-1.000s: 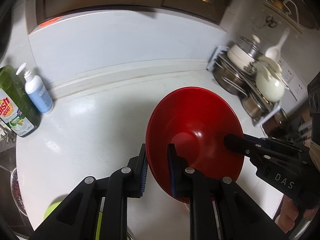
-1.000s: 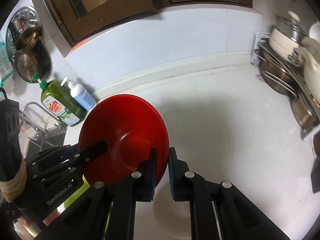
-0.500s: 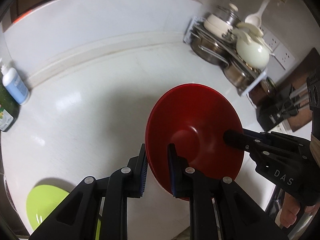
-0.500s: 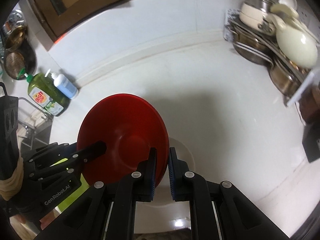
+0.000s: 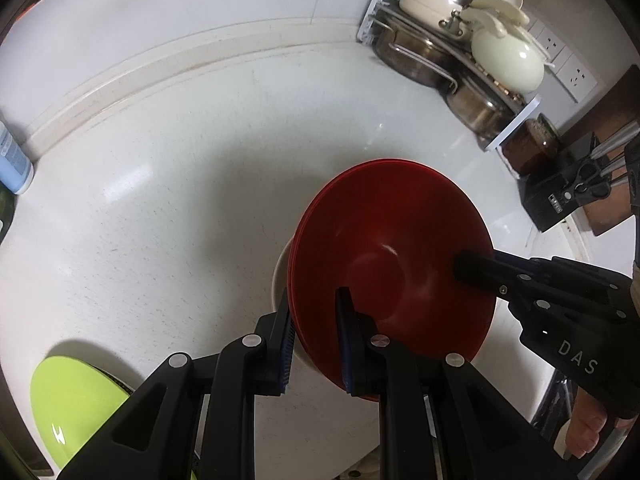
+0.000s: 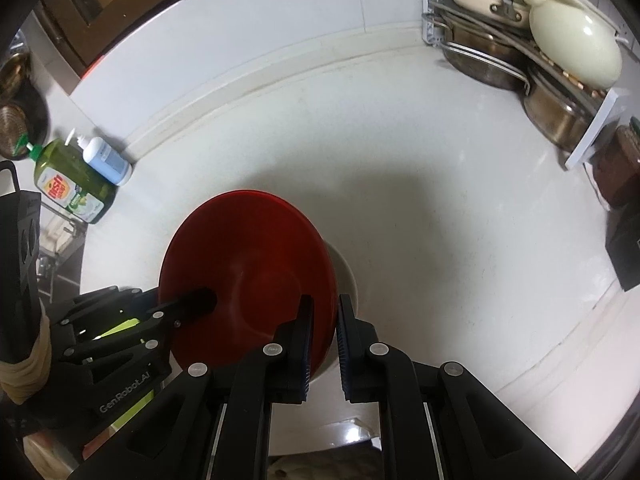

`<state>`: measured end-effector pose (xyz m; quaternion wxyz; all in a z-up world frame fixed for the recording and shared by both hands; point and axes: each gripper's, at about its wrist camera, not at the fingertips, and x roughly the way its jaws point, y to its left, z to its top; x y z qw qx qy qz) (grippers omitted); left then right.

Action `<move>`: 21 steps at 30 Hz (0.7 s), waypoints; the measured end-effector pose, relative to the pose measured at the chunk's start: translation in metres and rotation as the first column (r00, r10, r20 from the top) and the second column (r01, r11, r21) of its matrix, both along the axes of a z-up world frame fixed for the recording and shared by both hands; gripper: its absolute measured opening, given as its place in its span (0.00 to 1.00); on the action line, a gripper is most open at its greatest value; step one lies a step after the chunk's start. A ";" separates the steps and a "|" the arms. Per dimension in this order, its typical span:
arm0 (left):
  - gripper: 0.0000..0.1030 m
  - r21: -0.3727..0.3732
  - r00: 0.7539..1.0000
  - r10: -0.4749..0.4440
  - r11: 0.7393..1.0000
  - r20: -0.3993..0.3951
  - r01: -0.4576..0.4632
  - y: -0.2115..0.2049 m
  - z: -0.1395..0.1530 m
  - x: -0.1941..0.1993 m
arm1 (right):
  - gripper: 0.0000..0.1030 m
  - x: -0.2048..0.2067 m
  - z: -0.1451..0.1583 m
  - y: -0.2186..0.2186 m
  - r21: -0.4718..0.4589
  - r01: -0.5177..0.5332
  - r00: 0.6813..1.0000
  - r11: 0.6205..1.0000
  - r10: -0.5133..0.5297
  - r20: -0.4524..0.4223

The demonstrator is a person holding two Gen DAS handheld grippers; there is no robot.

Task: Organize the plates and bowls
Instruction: 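Lift the red bowl with both tools and carry it over the white bowl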

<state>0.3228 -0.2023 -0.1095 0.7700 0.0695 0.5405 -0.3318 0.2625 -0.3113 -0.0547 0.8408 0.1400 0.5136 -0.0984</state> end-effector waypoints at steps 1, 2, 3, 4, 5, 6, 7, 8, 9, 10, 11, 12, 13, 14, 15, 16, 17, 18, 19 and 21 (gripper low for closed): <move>0.18 0.005 1.000 0.000 1.000 -0.004 0.000 -0.001 -0.002 0.000 | 0.12 0.000 -0.003 -0.001 0.004 0.001 1.000 1.000 -0.001 -0.008; 0.18 0.009 1.000 -0.003 1.000 -0.007 0.003 -0.002 -0.005 0.000 | 0.12 0.001 -0.006 -0.002 0.005 0.002 1.000 1.000 -0.002 -0.014; 0.18 0.014 1.000 -0.006 1.000 -0.012 0.006 -0.003 -0.008 -0.001 | 0.12 0.000 -0.008 -0.002 0.008 0.005 1.000 1.000 -0.005 -0.021; 0.18 0.019 1.000 -0.006 1.000 -0.018 0.006 -0.004 -0.010 0.000 | 0.12 0.000 -0.010 -0.003 0.010 0.005 1.000 1.000 -0.005 -0.026; 0.18 0.020 1.000 -0.009 1.000 -0.021 0.010 -0.005 -0.012 0.000 | 0.12 0.000 -0.012 -0.004 0.009 0.004 0.999 1.000 -0.004 -0.032; 0.18 0.022 1.000 -0.012 1.000 -0.023 0.013 -0.004 -0.013 0.000 | 0.12 0.000 -0.013 -0.004 0.009 0.005 0.999 1.000 -0.004 -0.036; 0.18 0.025 1.000 -0.013 1.000 -0.026 0.014 -0.005 -0.015 0.000 | 0.12 0.000 -0.015 -0.005 0.011 0.005 0.999 1.000 -0.005 -0.040; 0.19 0.027 1.000 -0.015 1.000 -0.027 0.015 -0.005 -0.016 0.000 | 0.12 0.000 -0.016 -0.005 0.009 0.003 0.999 1.000 -0.002 -0.045; 0.19 0.029 0.999 -0.016 0.999 -0.030 0.017 -0.006 -0.017 0.001 | 0.12 0.001 -0.018 -0.005 0.009 0.002 0.999 1.000 -0.001 -0.050; 0.19 0.031 0.999 -0.016 0.999 -0.033 0.017 -0.006 -0.018 0.002 | 0.12 0.001 -0.018 -0.005 0.010 0.001 0.999 1.000 -0.001 -0.053; 0.20 0.033 0.999 -0.016 0.999 -0.034 0.017 -0.006 -0.019 0.002 | 0.12 0.002 -0.019 -0.005 0.010 -0.003 0.998 1.000 0.004 -0.058; 0.20 0.034 0.999 -0.016 0.999 -0.036 0.017 -0.006 -0.020 0.003 | 0.12 0.002 -0.020 -0.005 0.008 -0.007 0.998 1.000 0.008 -0.062; 0.21 0.036 0.999 -0.015 0.999 -0.037 0.016 -0.006 -0.021 0.003 | 0.12 0.002 -0.021 -0.005 0.007 -0.009 0.998 1.000 0.010 -0.064; 0.21 0.036 0.999 -0.016 0.999 -0.039 0.018 -0.006 -0.022 0.004 | 0.12 0.003 -0.021 -0.004 0.005 -0.012 0.998 1.000 0.012 -0.068; 0.22 0.037 0.999 -0.017 0.999 -0.040 0.019 -0.006 -0.022 0.004 | 0.12 0.003 -0.022 -0.004 0.002 -0.016 0.997 1.000 0.016 -0.071; 0.23 0.037 0.999 -0.018 0.999 -0.044 0.019 -0.006 -0.022 0.004 | 0.13 0.004 -0.022 -0.004 -0.001 -0.020 0.997 1.000 0.020 -0.074; 0.24 0.033 0.999 -0.019 0.999 -0.048 0.020 -0.006 -0.022 0.005 | 0.13 0.004 -0.023 -0.003 -0.004 -0.025 0.997 1.000 0.025 -0.076; 0.24 0.030 0.999 -0.019 0.999 -0.051 0.021 -0.006 -0.022 0.005 | 0.13 0.004 -0.023 -0.003 -0.005 -0.027 0.997 1.000 0.026 -0.077; 0.24 0.029 0.998 -0.018 0.999 -0.053 0.020 -0.008 -0.023 0.005 | 0.13 0.004 -0.023 -0.003 -0.006 -0.026 0.997 1.000 0.025 -0.076; 0.28 0.027 0.998 -0.025 0.999 -0.057 0.027 -0.009 -0.023 0.006 | 0.13 0.004 -0.023 -0.003 -0.019 -0.030 0.997 0.999 0.028 -0.077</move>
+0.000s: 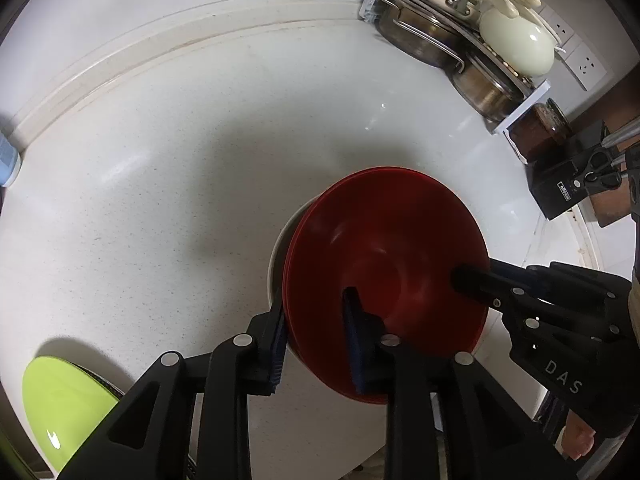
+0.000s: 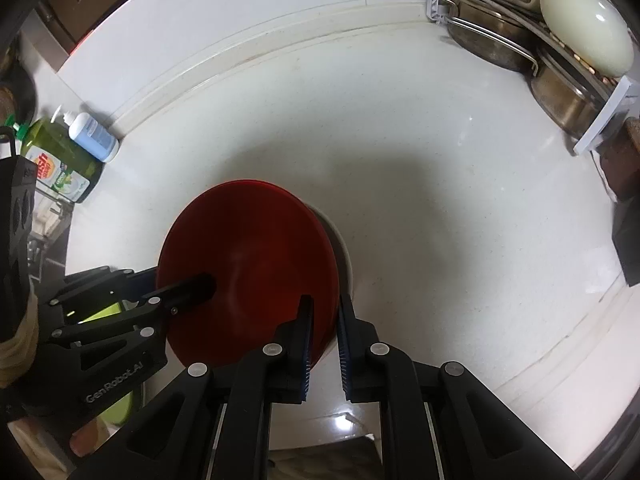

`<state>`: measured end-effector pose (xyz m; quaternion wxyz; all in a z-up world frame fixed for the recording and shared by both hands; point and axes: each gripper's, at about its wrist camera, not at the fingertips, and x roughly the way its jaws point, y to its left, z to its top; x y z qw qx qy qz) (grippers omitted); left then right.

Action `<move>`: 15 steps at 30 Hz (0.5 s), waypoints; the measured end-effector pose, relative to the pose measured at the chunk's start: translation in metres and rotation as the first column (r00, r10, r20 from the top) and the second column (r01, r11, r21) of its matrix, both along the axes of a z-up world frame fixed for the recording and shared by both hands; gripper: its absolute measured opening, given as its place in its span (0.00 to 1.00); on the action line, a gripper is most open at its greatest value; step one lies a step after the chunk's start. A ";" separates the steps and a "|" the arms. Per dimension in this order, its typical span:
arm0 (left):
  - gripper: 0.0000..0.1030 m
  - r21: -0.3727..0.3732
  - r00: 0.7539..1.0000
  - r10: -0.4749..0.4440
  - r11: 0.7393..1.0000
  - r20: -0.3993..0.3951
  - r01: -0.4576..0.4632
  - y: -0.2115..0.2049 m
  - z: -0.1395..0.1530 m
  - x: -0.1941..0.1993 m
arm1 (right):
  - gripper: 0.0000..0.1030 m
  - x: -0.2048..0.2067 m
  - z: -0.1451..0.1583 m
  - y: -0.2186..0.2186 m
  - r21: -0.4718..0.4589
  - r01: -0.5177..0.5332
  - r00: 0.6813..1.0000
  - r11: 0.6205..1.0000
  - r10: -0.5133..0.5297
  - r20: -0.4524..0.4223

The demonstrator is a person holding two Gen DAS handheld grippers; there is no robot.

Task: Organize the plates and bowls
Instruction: 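Lift the red bowl with both tools and carry it over the white bowl, then lower the red bowl into the white bowl and open both tools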

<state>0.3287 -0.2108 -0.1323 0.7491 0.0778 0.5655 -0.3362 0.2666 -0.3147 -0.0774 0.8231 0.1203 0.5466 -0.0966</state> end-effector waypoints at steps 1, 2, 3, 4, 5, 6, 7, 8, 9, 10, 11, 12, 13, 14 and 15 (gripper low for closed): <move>0.31 -0.004 1.000 -0.005 1.000 -0.006 0.005 0.000 0.000 0.000 | 0.14 0.000 0.000 -0.001 -0.004 -0.001 1.000 1.000 0.001 -0.003; 0.35 -0.005 1.000 -0.012 1.000 -0.015 0.011 0.000 0.000 0.000 | 0.16 0.001 0.000 -0.001 -0.007 0.001 1.000 1.000 -0.001 -0.007; 0.37 -0.008 1.000 -0.016 1.000 -0.013 0.016 0.001 0.001 0.000 | 0.21 0.000 0.001 -0.002 -0.004 0.004 1.000 1.000 -0.004 -0.004; 0.38 -0.013 1.000 -0.022 1.000 -0.008 0.022 0.001 0.003 -0.001 | 0.28 -0.001 0.002 -0.001 -0.002 0.005 1.000 1.000 -0.005 0.002; 0.38 -0.012 1.000 -0.026 1.000 -0.002 0.026 0.001 0.004 -0.002 | 0.31 -0.002 0.003 -0.001 -0.005 0.007 1.000 1.000 -0.007 0.009; 0.40 -0.009 0.999 -0.031 0.999 0.011 0.031 0.001 0.007 -0.003 | 0.32 -0.003 0.005 -0.001 -0.014 0.009 1.000 1.000 -0.009 0.016; 0.47 -0.004 0.999 -0.032 0.999 0.026 0.032 0.001 0.009 -0.004 | 0.32 -0.005 0.007 -0.001 -0.028 0.010 1.000 1.000 -0.009 0.028; 0.54 0.001 0.998 -0.028 1.000 0.055 0.028 0.002 0.012 -0.006 | 0.32 -0.006 0.009 -0.001 -0.031 0.011 0.999 0.999 -0.010 0.034; 0.55 0.004 0.997 -0.024 1.000 0.079 0.023 0.004 0.015 -0.007 | 0.32 -0.007 0.011 -0.001 -0.031 0.013 0.999 0.999 -0.012 0.040; 0.55 0.006 0.995 -0.021 1.000 0.097 0.021 0.005 0.018 -0.008 | 0.33 -0.008 0.012 -0.002 -0.029 0.015 0.999 0.999 -0.014 0.044; 0.56 0.004 0.994 -0.022 1.000 0.110 0.022 0.006 0.021 -0.008 | 0.34 -0.009 0.014 -0.001 -0.028 0.015 0.999 0.999 -0.014 0.048; 0.59 0.001 0.993 -0.023 1.000 0.120 0.023 0.008 0.024 -0.008 | 0.35 -0.009 0.014 -0.002 -0.027 0.015 0.999 1.000 -0.014 0.051; 0.60 -0.001 0.991 -0.018 1.000 0.131 0.019 0.010 0.027 -0.008 | 0.36 -0.011 0.016 -0.001 -0.028 0.018 0.998 0.999 -0.016 0.057; 0.61 -0.003 0.990 -0.013 1.000 0.142 0.013 0.012 0.030 -0.008 | 0.36 -0.011 0.017 -0.001 -0.029 0.018 0.998 0.999 -0.016 0.063; 0.63 -0.005 0.988 -0.007 1.000 0.157 0.008 0.014 0.033 -0.008 | 0.36 -0.012 0.019 0.000 -0.034 0.020 0.997 0.999 -0.018 0.071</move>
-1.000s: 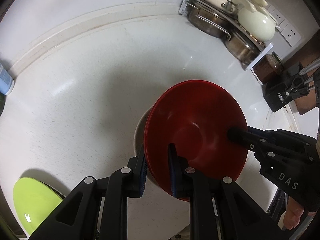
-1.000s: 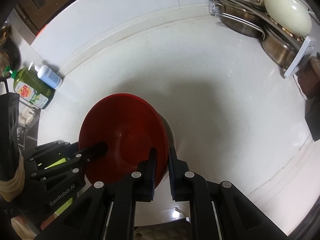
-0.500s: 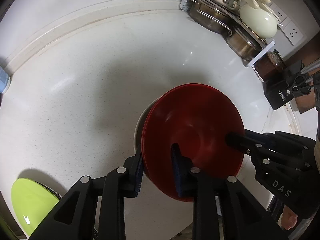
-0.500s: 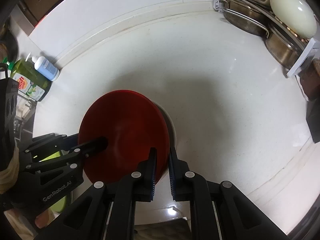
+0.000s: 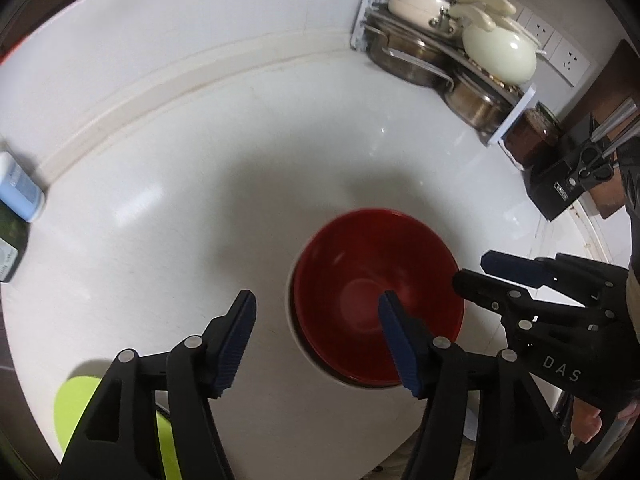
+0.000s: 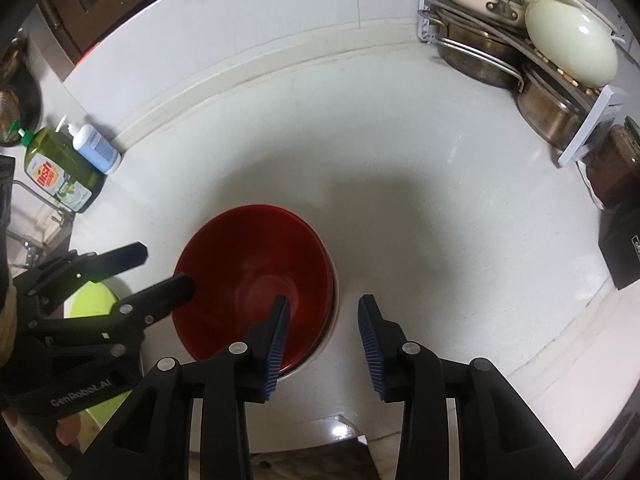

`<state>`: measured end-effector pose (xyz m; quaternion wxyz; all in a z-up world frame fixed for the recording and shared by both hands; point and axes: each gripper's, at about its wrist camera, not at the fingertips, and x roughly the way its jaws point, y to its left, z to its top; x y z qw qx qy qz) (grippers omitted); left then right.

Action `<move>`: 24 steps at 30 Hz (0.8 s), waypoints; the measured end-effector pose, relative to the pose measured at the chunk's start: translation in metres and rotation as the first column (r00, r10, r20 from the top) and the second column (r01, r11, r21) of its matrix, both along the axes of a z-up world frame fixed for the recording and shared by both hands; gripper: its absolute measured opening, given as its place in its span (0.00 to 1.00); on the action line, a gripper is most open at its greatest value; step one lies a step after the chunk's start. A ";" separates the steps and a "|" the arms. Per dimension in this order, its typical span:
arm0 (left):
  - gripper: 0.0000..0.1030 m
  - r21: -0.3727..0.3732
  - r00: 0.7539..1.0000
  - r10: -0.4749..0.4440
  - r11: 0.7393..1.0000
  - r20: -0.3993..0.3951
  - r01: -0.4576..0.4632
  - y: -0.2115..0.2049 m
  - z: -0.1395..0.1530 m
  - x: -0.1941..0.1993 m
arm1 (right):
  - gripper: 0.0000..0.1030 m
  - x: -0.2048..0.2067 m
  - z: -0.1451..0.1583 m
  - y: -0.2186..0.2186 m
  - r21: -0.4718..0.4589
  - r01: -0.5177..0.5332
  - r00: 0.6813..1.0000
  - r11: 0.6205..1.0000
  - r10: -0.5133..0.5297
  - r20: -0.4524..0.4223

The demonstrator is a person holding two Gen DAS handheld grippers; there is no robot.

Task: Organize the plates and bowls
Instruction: 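Lower the red bowl into the white bowl and open both tools, then close both tools on the rims of the nested bowl stack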

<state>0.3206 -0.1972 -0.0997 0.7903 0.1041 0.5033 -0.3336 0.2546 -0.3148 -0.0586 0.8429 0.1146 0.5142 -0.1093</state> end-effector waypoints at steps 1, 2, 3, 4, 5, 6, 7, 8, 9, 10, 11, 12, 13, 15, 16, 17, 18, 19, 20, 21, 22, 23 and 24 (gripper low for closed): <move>0.64 0.000 1.000 0.004 1.000 0.016 -0.004 0.001 0.003 0.000 | 0.36 0.000 0.001 0.001 -0.005 0.002 1.000 1.000 -0.002 0.004; 0.65 -0.001 0.999 0.009 1.000 0.031 -0.009 0.002 0.005 0.000 | 0.36 0.000 0.002 0.002 -0.009 0.003 1.000 1.000 -0.003 0.010; 0.67 -0.001 0.999 0.015 1.000 0.048 -0.015 0.004 0.007 0.000 | 0.36 0.000 0.003 0.002 -0.011 0.005 1.000 1.000 -0.005 0.017; 0.67 0.000 0.998 0.019 1.000 0.059 -0.019 0.005 0.008 0.000 | 0.38 0.000 0.004 0.003 -0.012 0.008 1.000 1.000 -0.008 0.022; 0.68 0.001 0.998 0.023 1.000 0.065 -0.023 0.006 0.009 0.001 | 0.39 0.000 0.004 0.003 -0.013 0.009 1.000 1.000 -0.009 0.026; 0.69 0.003 0.997 0.026 1.000 0.070 -0.026 0.006 0.009 0.001 | 0.41 0.000 0.005 0.003 -0.012 0.011 0.999 1.000 -0.011 0.031; 0.70 0.005 0.997 0.029 1.000 0.072 -0.029 0.006 0.009 0.002 | 0.41 0.000 0.004 0.003 -0.010 0.014 0.999 1.000 -0.014 0.032; 0.70 0.009 0.997 0.034 0.999 0.072 -0.035 0.006 0.007 0.003 | 0.41 0.000 0.004 0.002 -0.007 0.019 0.999 1.000 -0.019 0.034; 0.70 0.015 0.997 0.038 0.999 0.072 -0.039 0.006 0.006 0.004 | 0.41 0.001 0.003 0.001 -0.001 0.024 0.999 1.000 -0.024 0.034; 0.70 0.022 0.997 0.039 0.999 0.069 -0.041 0.007 0.003 0.005 | 0.41 0.002 0.001 0.001 0.003 0.029 0.999 1.000 -0.029 0.031; 0.70 0.030 0.997 0.040 0.999 0.064 -0.042 0.007 0.001 0.005 | 0.41 0.003 -0.001 0.000 0.011 0.036 0.999 0.999 -0.036 0.023; 0.70 0.039 0.998 0.039 0.998 0.057 -0.041 0.006 -0.002 0.006 | 0.41 0.004 -0.004 -0.002 0.027 0.043 0.999 0.999 -0.044 0.015; 0.70 0.049 0.998 0.037 0.998 0.046 -0.040 0.005 -0.006 0.008 | 0.41 0.005 -0.007 -0.002 0.035 0.049 0.999 0.998 -0.049 0.005; 0.69 0.070 0.999 0.035 0.997 0.035 -0.037 0.003 -0.012 0.010 | 0.41 0.007 -0.012 -0.005 0.046 0.063 0.998 0.997 -0.063 -0.017; 0.69 0.078 0.999 0.027 0.997 0.028 -0.029 0.002 -0.014 0.011 | 0.41 0.009 -0.015 -0.008 0.052 0.073 0.997 0.996 -0.072 -0.025; 0.69 0.087 1.000 0.014 0.996 0.011 -0.015 0.000 -0.018 0.013 | 0.41 0.011 -0.018 -0.012 0.059 0.086 0.996 0.995 -0.084 -0.040; 0.69 0.098 1.000 0.004 0.995 -0.006 -0.003 -0.002 -0.021 0.015 | 0.41 0.013 -0.021 -0.016 0.069 0.097 0.994 0.993 -0.093 -0.055; 0.69 0.105 1.000 -0.007 0.994 -0.020 0.009 -0.003 -0.023 0.017 | 0.41 0.016 -0.024 -0.020 0.085 0.099 0.993 0.991 -0.093 -0.069; 0.69 0.117 0.999 -0.019 0.993 -0.030 0.023 -0.006 -0.026 0.019 | 0.41 0.018 -0.026 -0.022 0.088 0.101 0.992 0.991 -0.093 -0.083; 0.68 0.134 0.999 -0.027 0.991 -0.037 0.031 -0.009 -0.028 0.020 | 0.41 0.021 -0.028 -0.024 0.087 0.103 0.991 0.991 -0.094 -0.100; 0.68 0.142 0.998 -0.036 0.989 -0.046 0.042 -0.011 -0.030 0.022 | 0.41 0.024 -0.031 -0.025 0.095 0.095 0.990 0.991 -0.085 -0.112; 0.68 0.147 0.997 -0.048 0.988 -0.058 0.056 -0.014 -0.032 0.024 | 0.41 0.026 -0.033 -0.026 0.101 0.092 0.989 0.991 -0.079 -0.125; 0.67 0.159 0.996 -0.056 0.985 -0.071 0.067 -0.016 -0.034 0.026 | 0.41 0.028 -0.036 -0.027 0.106 0.095 0.987 0.990 -0.079 -0.141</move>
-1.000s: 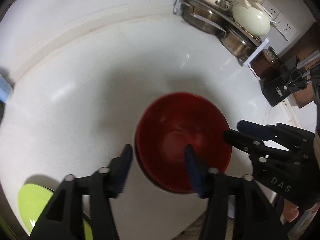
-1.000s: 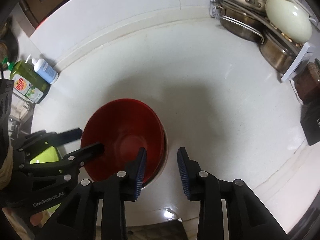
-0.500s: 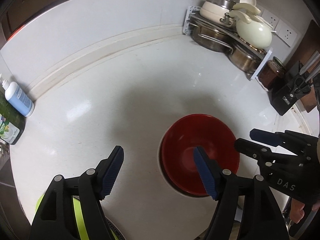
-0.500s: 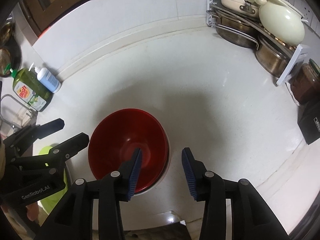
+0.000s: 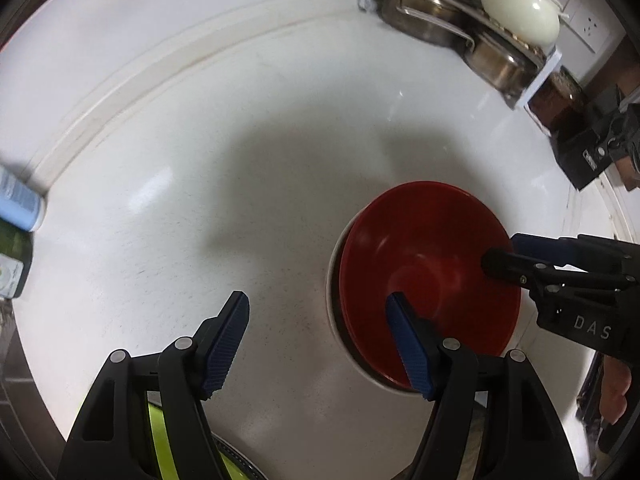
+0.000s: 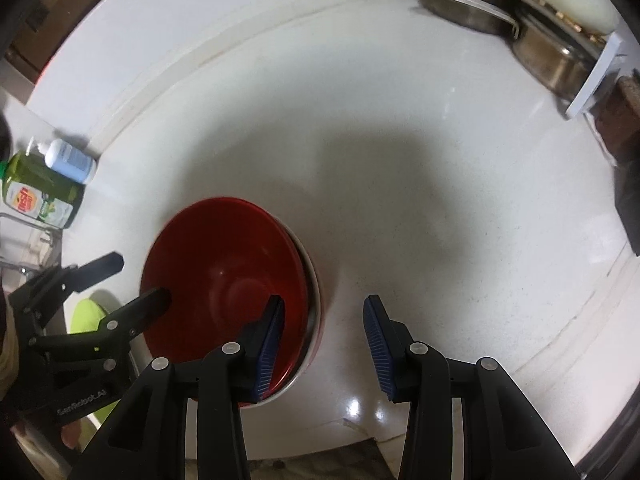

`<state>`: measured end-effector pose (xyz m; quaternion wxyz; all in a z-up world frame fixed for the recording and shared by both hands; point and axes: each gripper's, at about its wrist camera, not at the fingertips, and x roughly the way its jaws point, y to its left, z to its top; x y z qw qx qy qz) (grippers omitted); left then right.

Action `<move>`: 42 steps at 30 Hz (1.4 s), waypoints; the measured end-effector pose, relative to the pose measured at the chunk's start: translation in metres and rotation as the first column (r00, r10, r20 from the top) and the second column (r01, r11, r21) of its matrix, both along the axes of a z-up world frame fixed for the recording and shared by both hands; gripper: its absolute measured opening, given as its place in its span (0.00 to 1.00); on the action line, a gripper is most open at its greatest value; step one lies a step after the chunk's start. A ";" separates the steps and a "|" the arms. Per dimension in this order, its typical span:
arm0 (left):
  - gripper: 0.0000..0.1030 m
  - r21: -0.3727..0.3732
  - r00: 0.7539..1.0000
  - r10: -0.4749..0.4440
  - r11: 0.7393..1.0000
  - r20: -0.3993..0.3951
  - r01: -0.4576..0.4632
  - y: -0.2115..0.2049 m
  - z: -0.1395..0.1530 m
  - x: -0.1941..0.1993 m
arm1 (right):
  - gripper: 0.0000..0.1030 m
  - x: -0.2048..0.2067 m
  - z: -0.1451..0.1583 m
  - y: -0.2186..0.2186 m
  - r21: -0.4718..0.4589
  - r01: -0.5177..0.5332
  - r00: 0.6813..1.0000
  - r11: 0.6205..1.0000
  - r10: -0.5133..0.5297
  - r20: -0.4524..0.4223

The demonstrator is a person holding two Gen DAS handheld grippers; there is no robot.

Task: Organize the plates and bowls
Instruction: 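Close both tools on the rims of the nested bowl stack, then lift the nested bowl stack with both tools and carry it over the green plate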

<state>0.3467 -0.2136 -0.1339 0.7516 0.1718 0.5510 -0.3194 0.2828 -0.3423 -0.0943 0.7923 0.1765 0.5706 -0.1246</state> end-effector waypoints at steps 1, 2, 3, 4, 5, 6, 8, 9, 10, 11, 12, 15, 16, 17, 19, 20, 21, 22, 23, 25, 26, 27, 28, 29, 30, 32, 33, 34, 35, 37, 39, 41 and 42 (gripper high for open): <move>0.66 0.010 1.000 -0.006 1.000 -0.015 0.006 -0.002 -0.002 0.002 | 0.41 0.001 -0.002 -0.002 0.011 -0.004 1.000 1.000 0.005 -0.011; 0.65 0.019 0.999 -0.018 1.000 -0.034 0.019 -0.005 -0.005 0.005 | 0.40 0.003 -0.005 -0.003 0.024 -0.011 1.000 1.000 0.012 -0.022; 0.62 0.031 0.999 -0.025 0.999 -0.042 0.026 -0.007 -0.006 0.006 | 0.40 0.004 -0.007 -0.003 0.032 -0.013 0.999 0.999 0.014 -0.037; 0.60 0.044 0.998 -0.033 0.998 -0.053 0.035 -0.008 -0.008 0.007 | 0.39 0.006 -0.009 -0.004 0.044 -0.015 0.998 0.999 0.017 -0.055; 0.59 0.055 0.997 -0.047 0.997 -0.063 0.050 -0.010 -0.008 0.007 | 0.37 0.008 -0.011 -0.005 0.054 -0.021 0.998 0.998 0.024 -0.066; 0.59 0.060 0.996 -0.059 0.996 -0.066 0.063 -0.010 -0.008 0.007 | 0.33 0.009 -0.014 -0.006 0.061 -0.026 0.996 0.998 0.031 -0.086; 0.58 0.084 0.994 -0.084 0.992 -0.066 0.089 -0.016 -0.008 0.009 | 0.32 0.011 -0.016 -0.005 0.074 -0.038 0.994 0.997 0.045 -0.102; 0.55 0.092 0.994 -0.085 0.992 -0.066 0.091 -0.017 -0.008 0.010 | 0.32 0.013 -0.016 -0.005 0.071 -0.047 0.992 0.996 0.055 -0.110; 0.53 0.103 0.994 -0.086 0.990 -0.068 0.093 -0.018 -0.009 0.011 | 0.32 0.011 -0.017 -0.004 0.068 -0.049 0.992 0.996 0.057 -0.114; 0.50 0.114 0.993 -0.091 0.989 -0.076 0.100 -0.019 -0.011 0.012 | 0.31 0.012 -0.017 -0.003 0.066 -0.051 0.991 0.997 0.058 -0.118; 0.48 0.121 0.992 -0.097 0.987 -0.082 0.106 -0.021 -0.012 0.013 | 0.30 0.013 -0.018 -0.002 0.069 -0.056 0.990 0.996 0.064 -0.124; 0.41 0.119 0.987 -0.110 0.985 -0.121 0.124 -0.026 -0.015 0.013 | 0.27 0.012 -0.020 0.000 0.095 -0.053 0.989 0.994 0.065 -0.134; 0.39 0.116 0.985 -0.110 0.985 -0.130 0.125 -0.027 -0.016 0.013 | 0.26 0.013 -0.021 0.001 0.104 -0.055 0.988 0.993 0.069 -0.137; 0.36 0.112 0.984 -0.112 0.985 -0.139 0.128 -0.028 -0.016 0.013 | 0.25 0.013 -0.022 0.001 0.110 -0.055 0.988 0.992 0.070 -0.136; 0.34 0.107 0.981 -0.113 0.986 -0.159 0.131 -0.030 -0.019 0.012 | 0.24 0.012 -0.024 0.002 0.119 -0.051 0.988 0.992 0.067 -0.138; 0.33 0.103 0.979 -0.108 0.986 -0.171 0.127 -0.030 -0.020 0.013 | 0.24 0.011 -0.024 0.002 0.127 -0.058 0.987 0.990 0.076 -0.143; 0.31 0.097 0.975 -0.104 0.987 -0.196 0.125 -0.030 -0.023 0.013 | 0.24 0.011 -0.025 0.002 0.127 -0.054 0.987 0.990 0.072 -0.145; 0.31 0.091 0.969 -0.101 0.988 -0.224 0.124 -0.030 -0.026 0.014 | 0.24 0.011 -0.026 0.002 0.128 -0.051 0.987 0.990 0.069 -0.147; 0.30 0.088 0.965 -0.097 0.989 -0.244 0.122 -0.031 -0.028 0.015 | 0.24 0.011 -0.027 0.002 0.128 -0.049 0.986 0.991 0.069 -0.149; 0.29 0.083 0.958 -0.094 0.989 -0.273 0.120 -0.032 -0.032 0.014 | 0.24 0.012 -0.029 0.002 0.132 -0.043 0.986 0.990 0.063 -0.153; 0.28 0.082 0.956 -0.095 0.989 -0.276 0.122 -0.033 -0.032 0.013 | 0.24 0.012 -0.030 0.002 0.132 -0.042 0.986 0.990 0.062 -0.153; 0.28 0.082 0.954 -0.092 0.989 -0.284 0.120 -0.034 -0.034 0.013 | 0.24 0.013 -0.030 0.002 0.131 -0.043 0.986 0.990 0.064 -0.153; 0.28 0.083 0.954 -0.085 0.990 -0.286 0.113 -0.034 -0.033 0.012 | 0.24 0.014 -0.031 0.003 0.131 -0.041 0.986 0.991 0.062 -0.154; 0.28 0.087 0.954 -0.078 0.990 -0.289 0.108 -0.035 -0.033 0.012 | 0.24 0.015 -0.032 0.003 0.130 -0.038 0.986 0.991 0.058 -0.156; 0.28 0.091 0.953 -0.074 0.990 -0.293 0.105 -0.035 -0.033 0.012 | 0.23 0.016 -0.032 0.002 0.127 -0.035 0.986 0.991 0.055 -0.158; 0.28 0.104 0.952 -0.062 0.990 -0.298 0.097 -0.037 -0.032 0.011 | 0.22 0.017 -0.032 0.002 0.127 -0.032 0.985 0.991 0.053 -0.164; 0.28 0.108 0.953 -0.059 0.990 -0.298 0.095 -0.038 -0.032 0.010 | 0.22 0.018 -0.032 0.002 0.126 -0.030 0.985 0.992 0.050 -0.165; 0.28 0.112 0.954 -0.056 0.989 -0.295 0.093 -0.038 -0.031 0.008 | 0.22 0.019 -0.031 0.003 0.125 -0.028 0.985 0.992 0.049 -0.166; 0.28 0.113 0.954 -0.055 0.989 -0.294 0.091 -0.037 -0.031 0.008 | 0.22 0.019 -0.031 0.003 0.124 -0.029 0.985 0.992 0.050 -0.167; 0.28 0.110 0.956 -0.049 0.990 -0.291 0.084 -0.030 -0.026 0.007 | 0.21 0.021 -0.030 0.004 0.124 -0.030 0.984 0.992 0.051 -0.171; 0.28 0.101 0.957 -0.042 0.992 -0.287 0.074 -0.025 -0.020 0.007 | 0.20 0.023 -0.028 0.004 0.123 -0.031 0.984 0.992 0.052 -0.170; 0.28 0.096 0.961 -0.038 0.993 -0.274 0.067 -0.017 -0.013 0.007 | 0.20 0.026 -0.023 0.007 0.120 -0.038 0.985 0.992 0.058 -0.165; 0.28 0.096 0.965 -0.036 0.993 -0.260 0.063 -0.015 -0.009 0.006 | 0.20 0.028 -0.021 0.008 0.121 -0.045 0.985 0.992 0.064 -0.163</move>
